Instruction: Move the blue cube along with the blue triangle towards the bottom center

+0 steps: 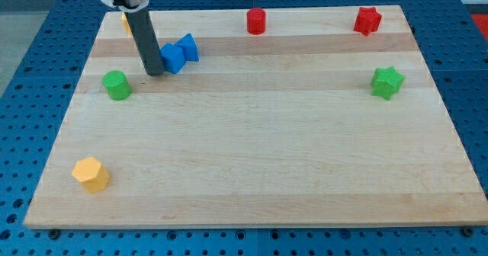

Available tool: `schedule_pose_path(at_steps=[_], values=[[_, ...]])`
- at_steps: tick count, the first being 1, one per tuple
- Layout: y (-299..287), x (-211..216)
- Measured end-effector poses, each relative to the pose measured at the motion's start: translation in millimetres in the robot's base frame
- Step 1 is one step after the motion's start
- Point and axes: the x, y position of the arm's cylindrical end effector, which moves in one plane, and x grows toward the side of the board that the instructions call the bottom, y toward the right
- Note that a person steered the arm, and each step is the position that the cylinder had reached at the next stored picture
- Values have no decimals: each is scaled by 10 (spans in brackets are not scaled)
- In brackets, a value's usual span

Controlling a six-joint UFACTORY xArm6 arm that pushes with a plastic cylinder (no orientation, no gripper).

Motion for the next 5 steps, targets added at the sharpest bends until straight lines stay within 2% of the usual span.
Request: schedule_pose_path(at_steps=[3,5], values=[[-50,-449],[207,-617]])
